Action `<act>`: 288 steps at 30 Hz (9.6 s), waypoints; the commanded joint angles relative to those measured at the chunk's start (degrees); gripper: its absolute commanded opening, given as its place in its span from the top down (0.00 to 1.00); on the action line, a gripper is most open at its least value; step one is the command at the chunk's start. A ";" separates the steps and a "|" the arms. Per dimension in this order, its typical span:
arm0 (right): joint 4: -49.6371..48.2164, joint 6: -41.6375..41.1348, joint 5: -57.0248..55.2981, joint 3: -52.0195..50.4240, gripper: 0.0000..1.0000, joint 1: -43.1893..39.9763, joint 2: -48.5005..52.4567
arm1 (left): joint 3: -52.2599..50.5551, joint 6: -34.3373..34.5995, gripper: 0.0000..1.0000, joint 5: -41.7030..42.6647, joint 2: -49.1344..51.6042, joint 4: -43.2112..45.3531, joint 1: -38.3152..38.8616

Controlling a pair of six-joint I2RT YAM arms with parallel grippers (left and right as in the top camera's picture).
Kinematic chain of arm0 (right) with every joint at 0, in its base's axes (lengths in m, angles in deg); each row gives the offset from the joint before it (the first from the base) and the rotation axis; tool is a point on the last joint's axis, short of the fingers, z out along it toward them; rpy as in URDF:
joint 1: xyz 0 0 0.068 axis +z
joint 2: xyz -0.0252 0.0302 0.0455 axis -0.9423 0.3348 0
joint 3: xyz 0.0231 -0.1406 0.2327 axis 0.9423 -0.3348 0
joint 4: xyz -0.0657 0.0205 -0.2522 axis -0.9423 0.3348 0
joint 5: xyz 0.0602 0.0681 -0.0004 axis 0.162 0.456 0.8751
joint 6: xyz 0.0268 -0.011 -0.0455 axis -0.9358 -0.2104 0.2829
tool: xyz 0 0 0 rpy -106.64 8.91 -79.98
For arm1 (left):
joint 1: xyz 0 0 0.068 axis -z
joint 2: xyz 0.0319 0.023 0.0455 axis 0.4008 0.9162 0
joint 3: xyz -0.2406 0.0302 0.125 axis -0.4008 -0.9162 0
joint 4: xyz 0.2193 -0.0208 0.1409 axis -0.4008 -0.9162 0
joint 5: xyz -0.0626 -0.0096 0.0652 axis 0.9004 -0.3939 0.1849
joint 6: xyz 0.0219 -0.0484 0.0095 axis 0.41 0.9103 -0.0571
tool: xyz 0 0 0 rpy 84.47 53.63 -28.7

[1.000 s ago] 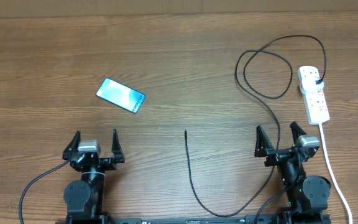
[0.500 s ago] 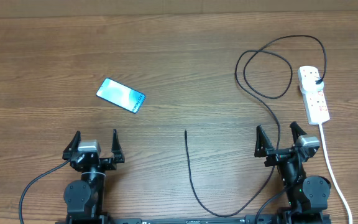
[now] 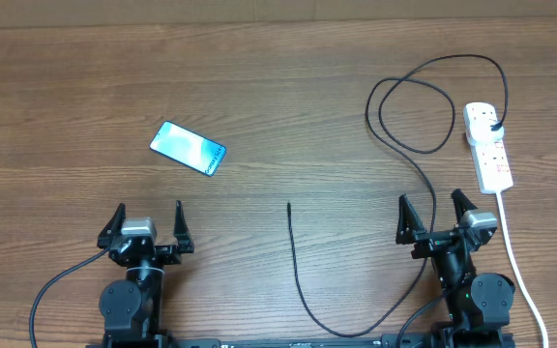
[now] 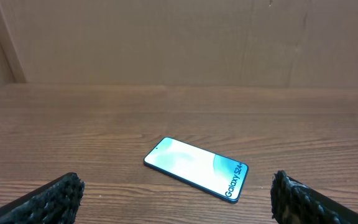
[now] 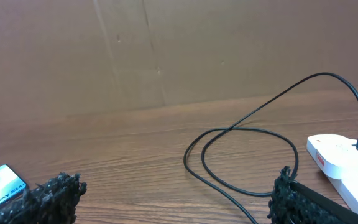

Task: Plug charger to phone and switch on socket

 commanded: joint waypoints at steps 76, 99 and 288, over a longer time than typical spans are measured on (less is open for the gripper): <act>-0.22 -0.02 -0.76 -0.61 0.00 0.33 -0.66 | -0.20 -0.44 0.00 0.66 -0.50 0.04 -0.31; -0.22 -0.02 -0.76 -0.61 0.00 0.33 -0.66 | 9.79 -0.66 0.00 3.06 -0.48 -7.19 -0.31; -0.22 -0.02 -0.76 -0.61 0.00 0.33 -0.66 | 82.51 75.25 0.00 -1.22 110.55 -46.23 6.99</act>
